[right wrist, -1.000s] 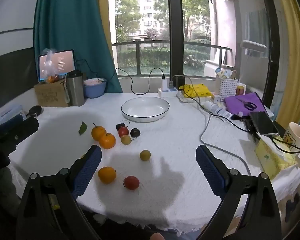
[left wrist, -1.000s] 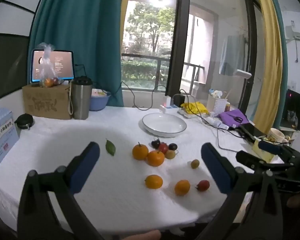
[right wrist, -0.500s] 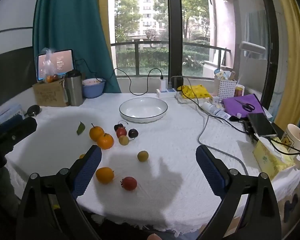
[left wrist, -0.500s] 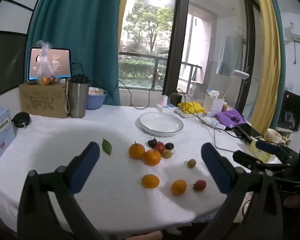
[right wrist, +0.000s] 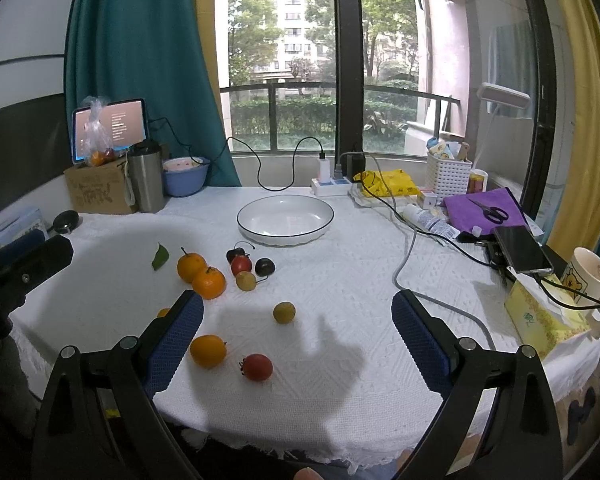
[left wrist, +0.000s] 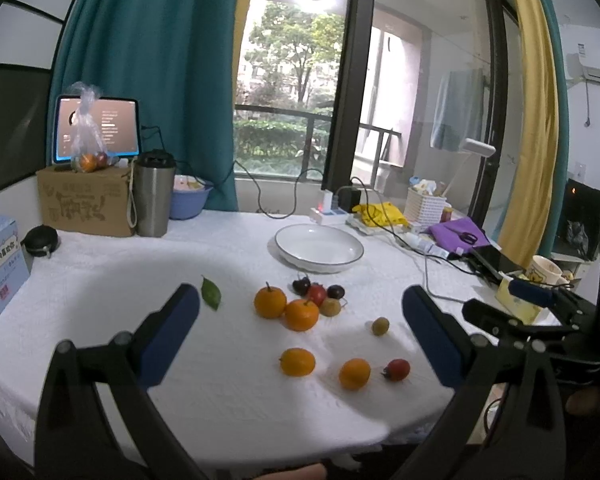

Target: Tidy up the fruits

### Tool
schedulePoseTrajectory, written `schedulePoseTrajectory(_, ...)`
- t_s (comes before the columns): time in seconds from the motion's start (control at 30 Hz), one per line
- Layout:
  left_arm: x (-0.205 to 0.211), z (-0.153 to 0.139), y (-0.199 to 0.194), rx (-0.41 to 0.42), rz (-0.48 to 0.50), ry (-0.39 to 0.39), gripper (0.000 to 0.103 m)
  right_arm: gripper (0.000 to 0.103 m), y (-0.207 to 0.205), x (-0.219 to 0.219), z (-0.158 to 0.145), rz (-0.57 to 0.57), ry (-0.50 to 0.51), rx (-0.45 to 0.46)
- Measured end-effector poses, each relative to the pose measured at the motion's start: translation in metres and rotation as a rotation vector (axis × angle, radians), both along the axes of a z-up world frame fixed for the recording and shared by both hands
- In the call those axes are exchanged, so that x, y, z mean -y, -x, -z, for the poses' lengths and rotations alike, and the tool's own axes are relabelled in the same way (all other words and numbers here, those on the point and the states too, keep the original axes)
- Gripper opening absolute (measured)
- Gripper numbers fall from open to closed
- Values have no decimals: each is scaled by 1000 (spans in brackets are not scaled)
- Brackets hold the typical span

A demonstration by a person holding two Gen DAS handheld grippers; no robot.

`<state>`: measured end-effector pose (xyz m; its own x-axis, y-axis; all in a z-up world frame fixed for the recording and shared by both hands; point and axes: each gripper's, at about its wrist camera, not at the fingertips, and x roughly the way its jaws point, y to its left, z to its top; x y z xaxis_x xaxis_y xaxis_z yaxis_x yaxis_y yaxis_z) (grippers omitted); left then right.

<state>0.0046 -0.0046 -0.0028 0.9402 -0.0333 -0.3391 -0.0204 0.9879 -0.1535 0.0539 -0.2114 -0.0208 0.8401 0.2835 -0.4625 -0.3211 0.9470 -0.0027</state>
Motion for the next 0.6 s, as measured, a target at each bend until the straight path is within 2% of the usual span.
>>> schedulePoseTrajectory(0.6,1,0,1,-2,8,0,102,97,0,-1,1,0,1,0)
